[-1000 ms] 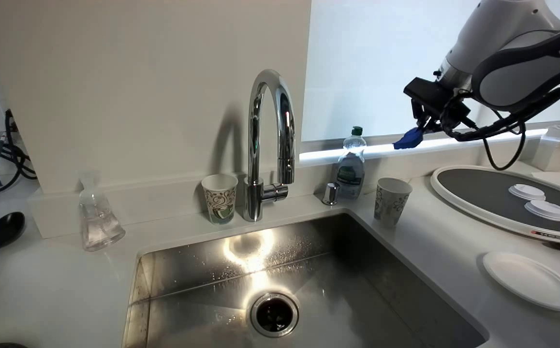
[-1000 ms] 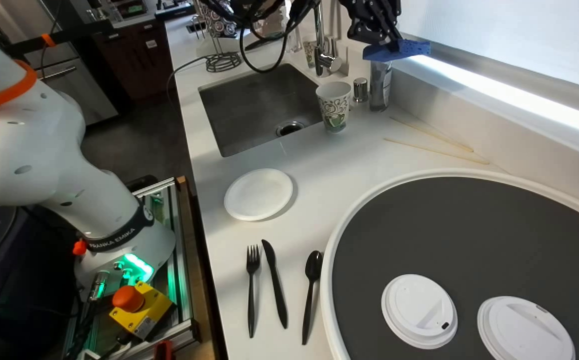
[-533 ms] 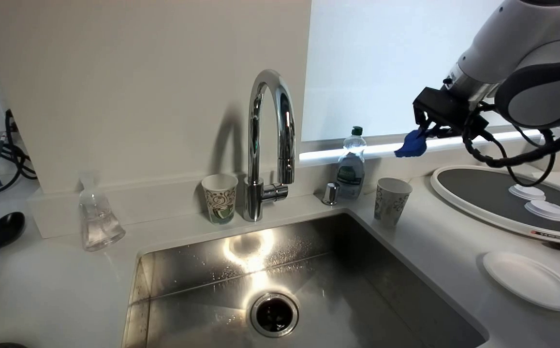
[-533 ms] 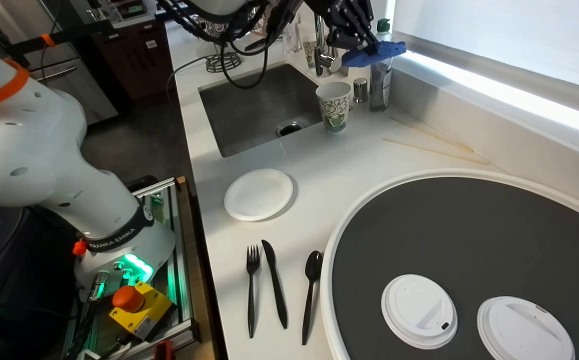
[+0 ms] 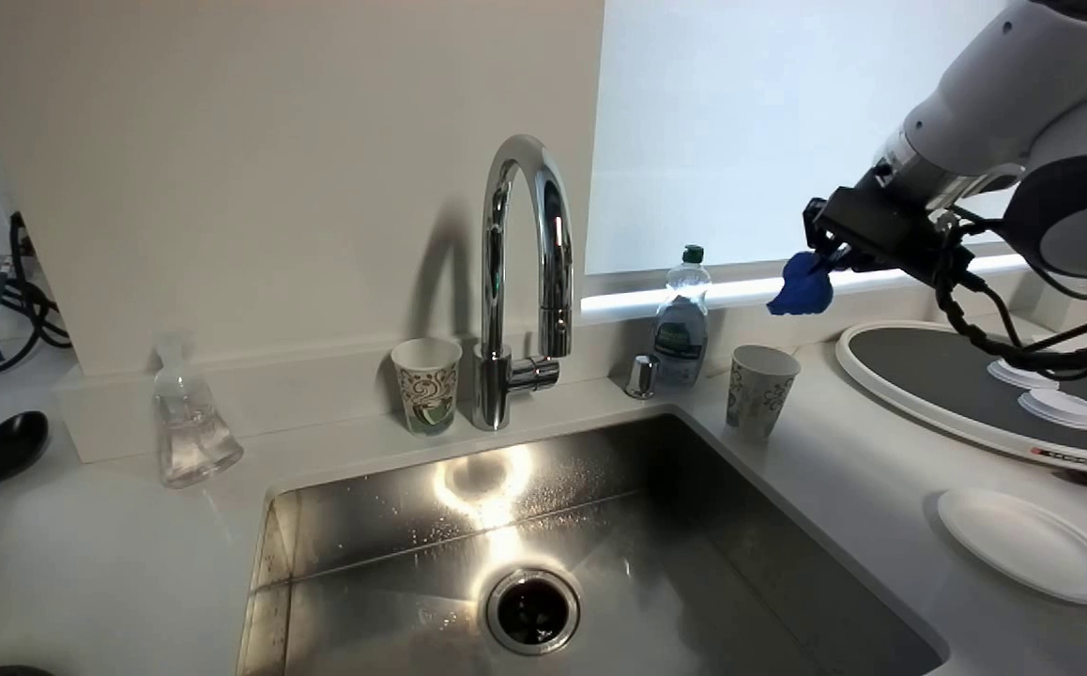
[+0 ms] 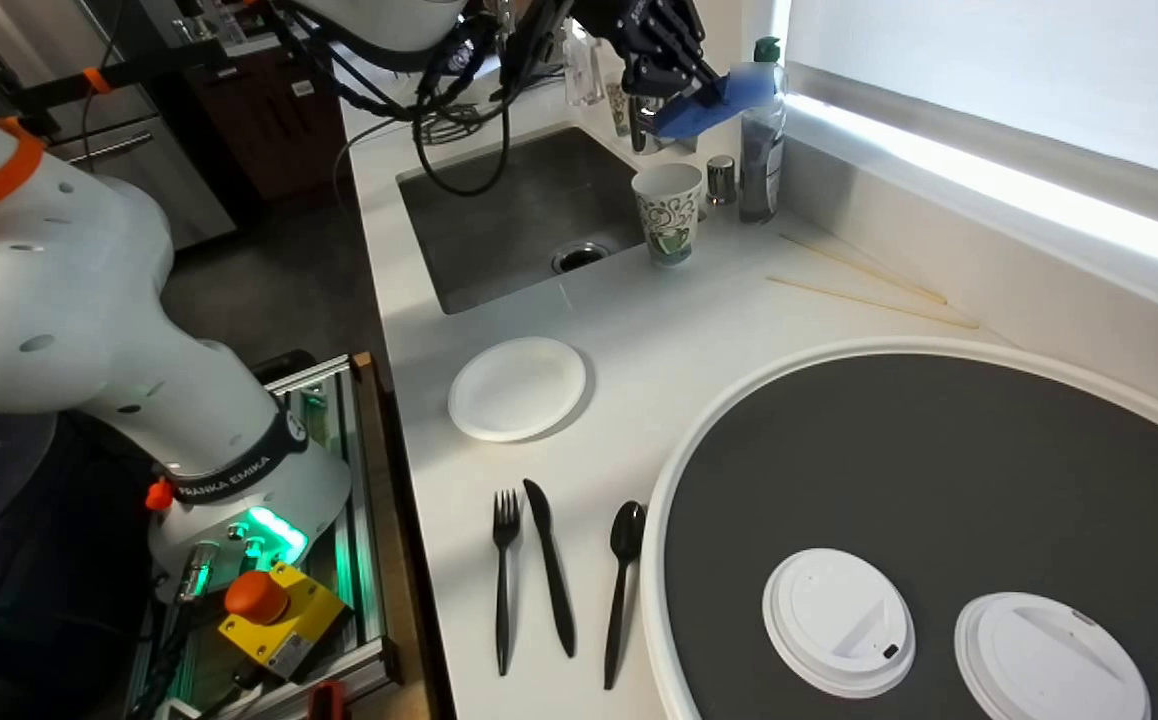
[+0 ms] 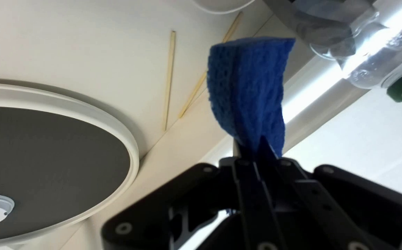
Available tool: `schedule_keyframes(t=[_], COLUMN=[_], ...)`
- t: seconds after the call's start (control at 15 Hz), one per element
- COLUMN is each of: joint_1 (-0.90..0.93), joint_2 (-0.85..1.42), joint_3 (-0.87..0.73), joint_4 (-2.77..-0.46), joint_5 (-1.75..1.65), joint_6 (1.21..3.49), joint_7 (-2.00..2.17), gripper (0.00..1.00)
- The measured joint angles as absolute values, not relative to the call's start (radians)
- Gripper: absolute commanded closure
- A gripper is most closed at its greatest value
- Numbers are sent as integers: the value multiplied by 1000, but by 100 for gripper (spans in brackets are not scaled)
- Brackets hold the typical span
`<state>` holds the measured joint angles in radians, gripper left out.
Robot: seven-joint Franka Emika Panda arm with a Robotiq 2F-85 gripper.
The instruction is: Make the stand up straight, and then put the blue object in the cup
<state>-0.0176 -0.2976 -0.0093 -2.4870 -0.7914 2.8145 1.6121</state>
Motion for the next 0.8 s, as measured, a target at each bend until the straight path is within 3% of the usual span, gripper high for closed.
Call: schedule_keyframes(t=[0.8], joint_1=[9], joint_2=[-351], joint_3=[33], joint_4=[-2590], joint_5=[-837], joint_6=[2843], joint_7=[1614], gripper=[98])
